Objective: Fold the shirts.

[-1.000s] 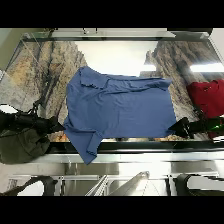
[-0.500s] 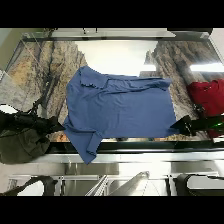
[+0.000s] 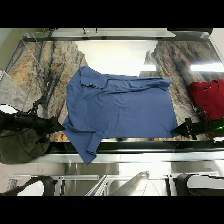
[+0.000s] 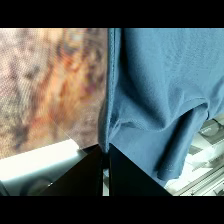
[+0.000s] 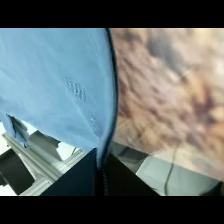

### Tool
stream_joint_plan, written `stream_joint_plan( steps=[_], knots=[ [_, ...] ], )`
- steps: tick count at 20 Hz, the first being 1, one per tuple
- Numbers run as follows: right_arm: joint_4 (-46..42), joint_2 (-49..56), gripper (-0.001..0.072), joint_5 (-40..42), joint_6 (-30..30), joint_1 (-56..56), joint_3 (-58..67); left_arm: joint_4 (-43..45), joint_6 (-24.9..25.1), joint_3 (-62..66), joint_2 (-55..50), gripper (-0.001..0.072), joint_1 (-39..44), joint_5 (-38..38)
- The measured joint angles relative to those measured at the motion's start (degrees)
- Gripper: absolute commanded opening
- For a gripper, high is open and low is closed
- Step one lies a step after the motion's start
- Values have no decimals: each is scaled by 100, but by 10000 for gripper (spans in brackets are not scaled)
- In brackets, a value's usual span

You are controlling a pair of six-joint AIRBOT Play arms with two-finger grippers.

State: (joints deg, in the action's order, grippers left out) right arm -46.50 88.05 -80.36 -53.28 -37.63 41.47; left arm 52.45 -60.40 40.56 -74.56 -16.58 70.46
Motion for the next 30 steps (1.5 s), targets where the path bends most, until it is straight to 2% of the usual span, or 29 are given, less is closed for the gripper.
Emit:
stream_joint_plan(
  steps=[4, 8, 10, 13, 16, 18, 21, 24, 27, 30],
  knots=[
    [162, -13, 15, -111, -109, -4, -26, -116, 76, 39, 0, 25, -24, 39],
    [1001, -367, 15, -529, -101, -11, 262, -1078, 476, 546, 317, 25, -280, 702],
    [1794, -866, 15, -844, -55, -22, 649, -1886, 719, 1003, 754, 25, -516, 1080],
    [3362, -2033, 15, -949, 7, -114, 1665, -3709, 1152, 1998, 1659, 25, -999, 1464],
    [4636, -3344, 15, -227, 103, -380, 2940, -5313, 1528, 3392, 2555, 26, -1711, 1235],
    [4990, -4216, 15, 623, 157, -640, 3707, -5853, 1617, 4297, 3008, 27, -2339, 824],
    [4680, -5257, 15, 1832, 201, -988, 4448, -6286, 1499, 5366, 3366, 27, -3257, 323],
    [3897, -5692, 15, 2363, 160, -1141, 4743, -6341, 1126, 6096, 3176, 26, -3574, 341],
    [3423, -5431, 14, 2026, -238, -1193, 4756, -5757, 632, 6518, 2664, 25, -3296, 728],
    [3366, -4830, 14, 1250, -538, -1143, 4323, -4900, 343, 6478, 2037, 25, -2293, 1060]
  ],
)
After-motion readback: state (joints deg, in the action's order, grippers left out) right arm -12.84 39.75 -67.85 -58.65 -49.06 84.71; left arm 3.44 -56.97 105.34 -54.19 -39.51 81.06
